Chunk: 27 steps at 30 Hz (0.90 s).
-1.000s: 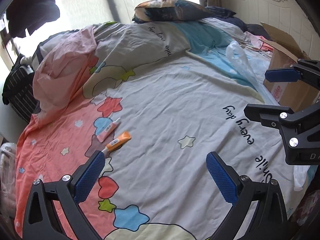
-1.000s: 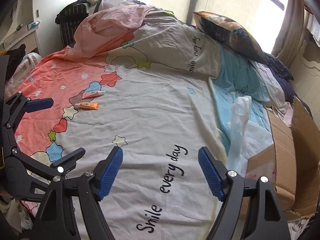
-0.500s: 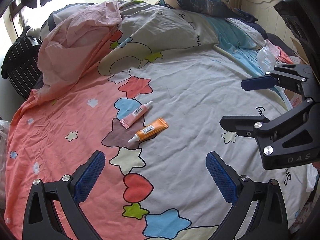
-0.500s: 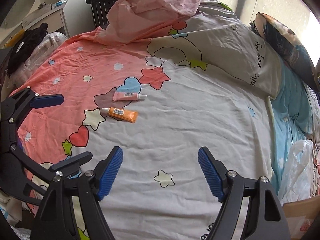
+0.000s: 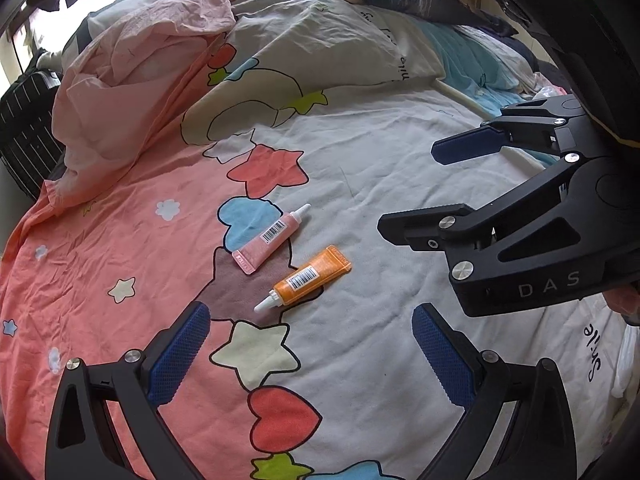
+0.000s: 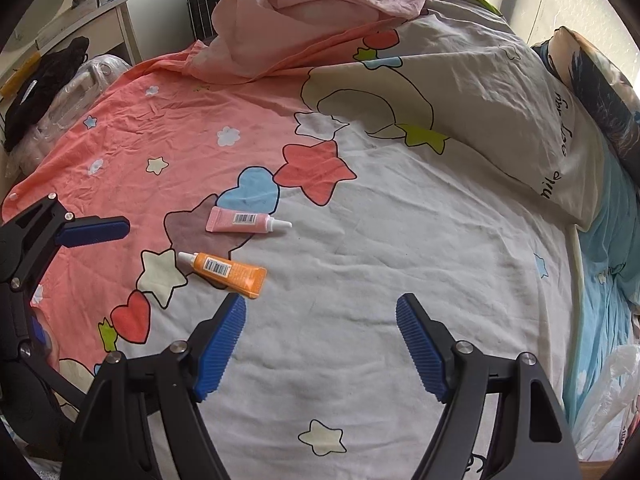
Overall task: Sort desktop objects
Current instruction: 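Move both open tools away from the box toward the pink and orange tubes, then lower left tool onto the orange tube and close on it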
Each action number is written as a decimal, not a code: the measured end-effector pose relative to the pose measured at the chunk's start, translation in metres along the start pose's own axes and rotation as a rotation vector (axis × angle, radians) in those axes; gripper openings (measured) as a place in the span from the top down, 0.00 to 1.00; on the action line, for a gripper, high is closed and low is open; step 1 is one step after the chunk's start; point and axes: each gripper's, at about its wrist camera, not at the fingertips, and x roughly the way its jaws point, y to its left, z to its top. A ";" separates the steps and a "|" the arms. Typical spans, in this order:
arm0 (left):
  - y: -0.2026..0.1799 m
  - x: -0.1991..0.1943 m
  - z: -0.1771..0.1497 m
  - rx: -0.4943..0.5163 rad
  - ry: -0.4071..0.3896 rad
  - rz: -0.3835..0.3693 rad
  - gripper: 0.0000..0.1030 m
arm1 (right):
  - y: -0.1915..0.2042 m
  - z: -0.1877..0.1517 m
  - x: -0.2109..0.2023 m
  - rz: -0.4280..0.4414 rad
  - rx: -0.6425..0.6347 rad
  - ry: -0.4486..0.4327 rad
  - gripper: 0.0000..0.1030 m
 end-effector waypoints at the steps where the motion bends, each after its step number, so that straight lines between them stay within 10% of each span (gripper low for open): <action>1: 0.002 0.003 0.001 0.001 0.004 0.003 0.00 | -0.002 0.002 0.003 0.008 0.009 0.001 0.28; 8: 0.008 0.023 0.002 0.038 0.043 0.026 0.05 | -0.014 0.012 0.022 0.031 0.045 0.017 0.28; 21: 0.012 0.042 0.006 0.045 0.112 -0.010 0.66 | 0.001 0.032 0.048 0.074 -0.085 0.037 0.28; 27: 0.017 0.048 0.009 0.033 0.137 -0.036 0.67 | 0.010 0.040 0.052 0.121 -0.181 0.037 0.28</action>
